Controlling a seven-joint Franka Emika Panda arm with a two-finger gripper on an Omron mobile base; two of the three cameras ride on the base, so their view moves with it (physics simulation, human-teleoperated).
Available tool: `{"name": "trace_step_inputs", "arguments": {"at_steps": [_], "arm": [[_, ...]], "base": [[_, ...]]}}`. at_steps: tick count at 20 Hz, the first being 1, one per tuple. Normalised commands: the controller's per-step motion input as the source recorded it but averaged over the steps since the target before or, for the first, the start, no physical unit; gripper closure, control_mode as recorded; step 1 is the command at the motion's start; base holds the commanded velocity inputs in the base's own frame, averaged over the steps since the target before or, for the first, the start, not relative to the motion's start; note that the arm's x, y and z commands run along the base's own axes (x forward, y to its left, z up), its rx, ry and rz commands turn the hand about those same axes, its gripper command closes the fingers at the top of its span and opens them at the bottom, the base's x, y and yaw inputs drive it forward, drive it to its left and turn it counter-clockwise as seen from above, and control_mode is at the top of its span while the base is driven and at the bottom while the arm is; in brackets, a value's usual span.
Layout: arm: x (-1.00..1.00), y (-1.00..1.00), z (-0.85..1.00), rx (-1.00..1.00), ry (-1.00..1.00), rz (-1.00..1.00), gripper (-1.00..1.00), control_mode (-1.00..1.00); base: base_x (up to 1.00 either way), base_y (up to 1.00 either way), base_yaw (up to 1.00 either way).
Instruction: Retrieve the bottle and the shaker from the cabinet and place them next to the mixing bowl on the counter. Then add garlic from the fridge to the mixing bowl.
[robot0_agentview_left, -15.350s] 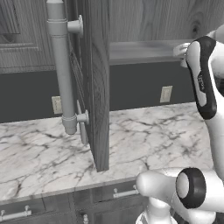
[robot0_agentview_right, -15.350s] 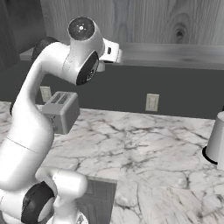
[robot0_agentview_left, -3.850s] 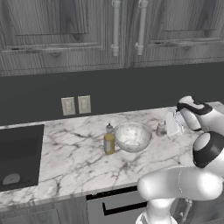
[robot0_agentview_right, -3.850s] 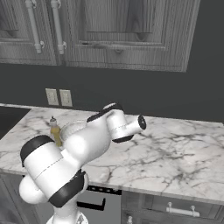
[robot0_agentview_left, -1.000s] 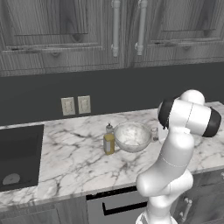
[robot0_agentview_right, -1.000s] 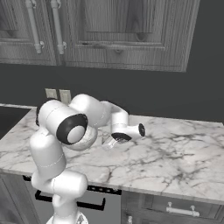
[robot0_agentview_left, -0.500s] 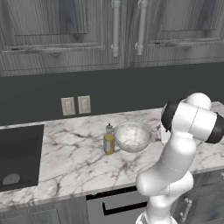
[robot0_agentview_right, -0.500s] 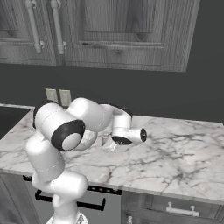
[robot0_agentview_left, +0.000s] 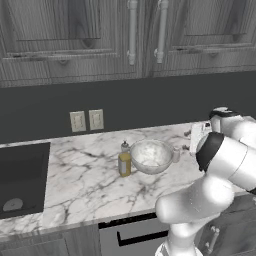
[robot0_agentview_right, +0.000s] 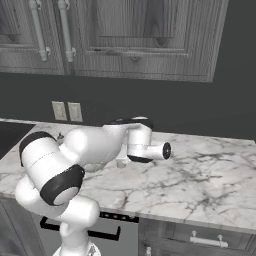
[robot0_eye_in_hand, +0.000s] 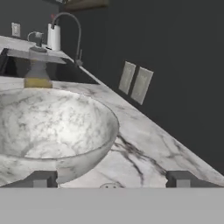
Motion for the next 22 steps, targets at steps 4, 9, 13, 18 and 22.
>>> {"name": "trace_step_inputs", "arguments": {"at_steps": [4,9,13,18,22], "arm": [[0.0,-0.03,0.57,0.03,0.38,-0.16,-1.0,-1.0],[-0.08,0.1,0.18,0.0,0.51,-0.26,-1.0,-1.0],[-0.34,0.25,0.07,0.0,0.24,-0.5,-1.0,-1.0],[-0.28,0.56,0.21,0.0,-0.01,-0.45,-1.0,-1.0],[-0.52,0.7,0.59,-0.04,-0.11,-0.27,-1.0,-1.0]], "base": [[0.0,0.0,0.0],[0.0,0.0,0.0],[0.0,0.0,0.0],[0.0,0.0,0.0],[0.0,0.0,0.0]]}}
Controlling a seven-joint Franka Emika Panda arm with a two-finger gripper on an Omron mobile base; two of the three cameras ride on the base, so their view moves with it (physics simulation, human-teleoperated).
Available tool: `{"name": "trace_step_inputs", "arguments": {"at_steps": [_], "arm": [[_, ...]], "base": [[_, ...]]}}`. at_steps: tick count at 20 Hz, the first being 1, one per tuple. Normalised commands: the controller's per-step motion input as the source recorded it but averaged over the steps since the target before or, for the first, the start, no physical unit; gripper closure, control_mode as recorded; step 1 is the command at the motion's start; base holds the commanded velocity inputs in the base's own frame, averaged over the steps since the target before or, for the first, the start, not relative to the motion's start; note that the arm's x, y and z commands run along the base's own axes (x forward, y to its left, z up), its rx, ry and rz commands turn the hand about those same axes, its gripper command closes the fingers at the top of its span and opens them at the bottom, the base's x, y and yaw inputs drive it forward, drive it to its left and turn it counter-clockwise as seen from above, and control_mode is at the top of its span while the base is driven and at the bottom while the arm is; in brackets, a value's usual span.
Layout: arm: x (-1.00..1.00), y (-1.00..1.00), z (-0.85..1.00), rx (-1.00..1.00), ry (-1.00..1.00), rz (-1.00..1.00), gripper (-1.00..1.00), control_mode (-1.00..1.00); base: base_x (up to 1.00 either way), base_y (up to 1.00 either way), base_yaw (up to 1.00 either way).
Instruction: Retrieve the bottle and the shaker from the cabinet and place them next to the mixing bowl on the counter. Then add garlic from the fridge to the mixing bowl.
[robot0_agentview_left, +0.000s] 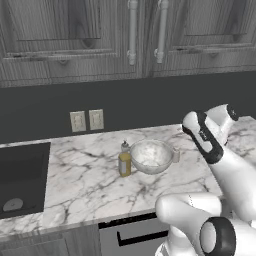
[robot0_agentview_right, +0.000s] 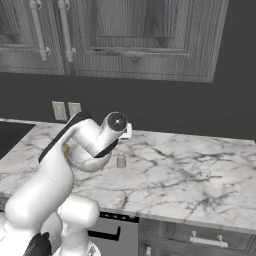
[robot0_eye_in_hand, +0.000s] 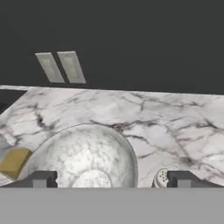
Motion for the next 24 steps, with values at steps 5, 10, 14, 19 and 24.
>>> {"name": "trace_step_inputs", "arguments": {"at_steps": [5,10,14,19,24], "arm": [[-0.64,0.5,0.92,-0.09,-0.01,-0.14,-1.0,-1.0],[-0.84,0.24,0.95,-0.06,0.01,-0.04,-1.0,-1.0],[-0.99,0.26,0.89,-0.07,0.01,-0.09,-1.0,-1.0],[-0.8,0.4,0.93,-0.08,0.0,-0.15,-1.0,-1.0],[-0.97,0.29,0.97,0.0,-0.03,-0.18,-1.0,-1.0]], "base": [[0.0,0.0,0.0],[0.0,0.0,0.0],[0.0,0.0,0.0],[0.0,0.0,0.0],[0.0,0.0,0.0]]}}
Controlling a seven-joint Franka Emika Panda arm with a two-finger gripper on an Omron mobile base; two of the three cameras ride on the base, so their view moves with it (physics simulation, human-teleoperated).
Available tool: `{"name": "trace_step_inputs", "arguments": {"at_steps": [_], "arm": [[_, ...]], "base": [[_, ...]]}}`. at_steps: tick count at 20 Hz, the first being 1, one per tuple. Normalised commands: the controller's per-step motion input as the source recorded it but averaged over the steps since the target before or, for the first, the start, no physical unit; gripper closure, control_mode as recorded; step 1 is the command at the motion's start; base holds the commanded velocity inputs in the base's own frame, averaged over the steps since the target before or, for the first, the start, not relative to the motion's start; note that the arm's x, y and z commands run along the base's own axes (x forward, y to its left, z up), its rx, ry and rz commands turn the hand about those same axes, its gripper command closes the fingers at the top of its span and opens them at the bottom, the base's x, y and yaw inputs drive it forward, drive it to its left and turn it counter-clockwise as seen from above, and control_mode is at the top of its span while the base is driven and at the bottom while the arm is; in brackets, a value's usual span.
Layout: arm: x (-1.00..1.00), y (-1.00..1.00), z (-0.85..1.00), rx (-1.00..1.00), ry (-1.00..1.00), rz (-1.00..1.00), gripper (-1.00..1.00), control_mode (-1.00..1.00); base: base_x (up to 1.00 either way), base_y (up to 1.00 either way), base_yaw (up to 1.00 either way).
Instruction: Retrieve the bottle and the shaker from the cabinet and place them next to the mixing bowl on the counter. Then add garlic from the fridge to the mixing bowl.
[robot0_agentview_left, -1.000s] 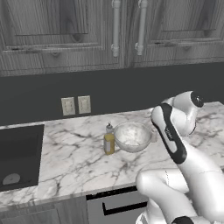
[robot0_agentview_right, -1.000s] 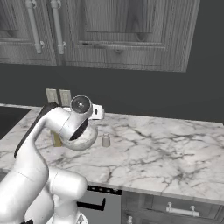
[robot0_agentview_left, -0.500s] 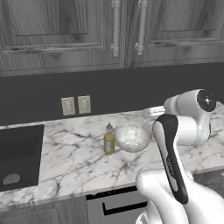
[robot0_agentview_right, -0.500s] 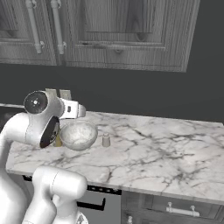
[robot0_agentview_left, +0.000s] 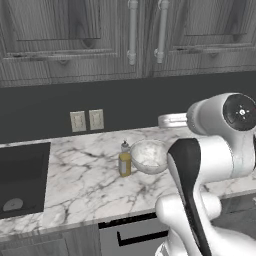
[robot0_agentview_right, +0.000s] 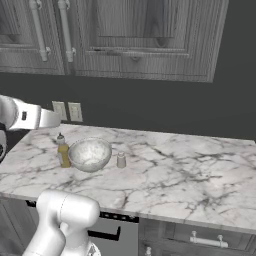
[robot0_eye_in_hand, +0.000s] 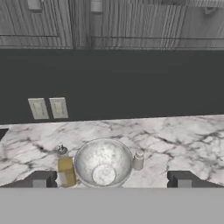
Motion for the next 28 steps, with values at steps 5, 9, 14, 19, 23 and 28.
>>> {"name": "trace_step_inputs", "arguments": {"at_steps": [5,9,14,19,23,28], "arm": [[-0.83,0.02,0.6,0.04,-0.05,-0.03,-1.0,-1.0],[-0.83,0.0,0.18,0.12,0.0,0.1,-1.0,-1.0],[-0.06,-0.03,-0.17,0.03,0.09,0.12,-1.0,-1.0],[0.43,-0.11,-0.28,0.0,0.03,0.0,-1.0,-1.0],[0.01,0.01,0.0,0.0,0.0,-0.03,-1.0,-1.0],[0.0,0.0,0.0,0.0,0.0,0.0,-1.0,-1.0]], "base": [[0.0,0.0,0.0],[0.0,0.0,0.0],[0.0,0.0,0.0],[0.0,0.0,0.0],[0.0,0.0,0.0],[0.0,0.0,0.0]]}}
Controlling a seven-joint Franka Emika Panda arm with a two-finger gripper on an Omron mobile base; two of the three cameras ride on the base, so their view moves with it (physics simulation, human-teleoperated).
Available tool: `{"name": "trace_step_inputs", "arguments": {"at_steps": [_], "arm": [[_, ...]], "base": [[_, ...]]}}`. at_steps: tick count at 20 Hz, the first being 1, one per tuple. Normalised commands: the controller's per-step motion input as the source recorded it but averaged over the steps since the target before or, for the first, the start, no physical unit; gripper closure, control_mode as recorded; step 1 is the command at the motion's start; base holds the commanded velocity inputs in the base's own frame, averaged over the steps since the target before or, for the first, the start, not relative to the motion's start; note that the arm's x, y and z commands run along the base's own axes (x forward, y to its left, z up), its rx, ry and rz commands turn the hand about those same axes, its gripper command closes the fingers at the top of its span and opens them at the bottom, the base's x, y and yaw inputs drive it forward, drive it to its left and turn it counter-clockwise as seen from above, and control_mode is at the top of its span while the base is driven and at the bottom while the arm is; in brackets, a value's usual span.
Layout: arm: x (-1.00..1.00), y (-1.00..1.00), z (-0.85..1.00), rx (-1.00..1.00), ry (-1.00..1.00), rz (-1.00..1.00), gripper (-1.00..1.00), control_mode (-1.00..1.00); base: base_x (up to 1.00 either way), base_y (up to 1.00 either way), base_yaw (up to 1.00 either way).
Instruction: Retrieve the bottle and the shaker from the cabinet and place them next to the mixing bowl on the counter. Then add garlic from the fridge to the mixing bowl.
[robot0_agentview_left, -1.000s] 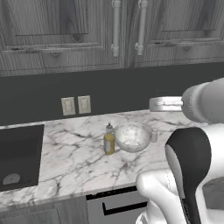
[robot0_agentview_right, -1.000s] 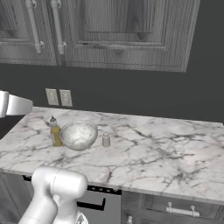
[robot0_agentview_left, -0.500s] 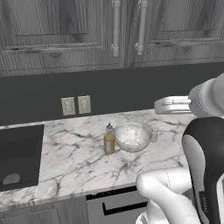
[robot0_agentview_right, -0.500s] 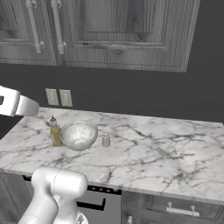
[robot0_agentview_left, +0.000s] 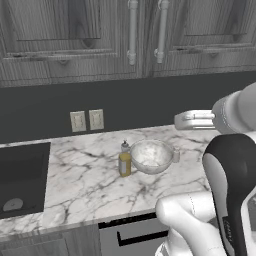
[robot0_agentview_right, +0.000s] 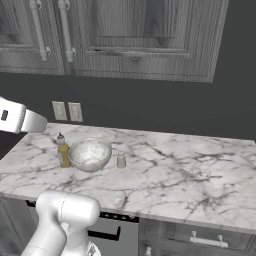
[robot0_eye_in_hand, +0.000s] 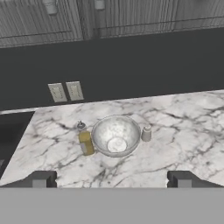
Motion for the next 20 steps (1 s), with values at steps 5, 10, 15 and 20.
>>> {"name": "trace_step_inputs", "arguments": {"at_steps": [5,10,15,20], "arm": [[0.0,0.0,0.0,0.0,0.0,0.0,-1.0,1.0],[0.0,0.0,0.0,0.0,0.0,0.0,-1.0,1.0],[0.0,0.0,0.0,0.0,0.0,0.0,-1.0,1.0],[0.0,0.0,0.0,0.0,0.0,0.0,-1.0,1.0]], "base": [[-0.61,0.0,-0.01],[-0.74,0.03,-0.44],[0.0,0.12,-0.68],[0.0,0.0,-0.66]]}}
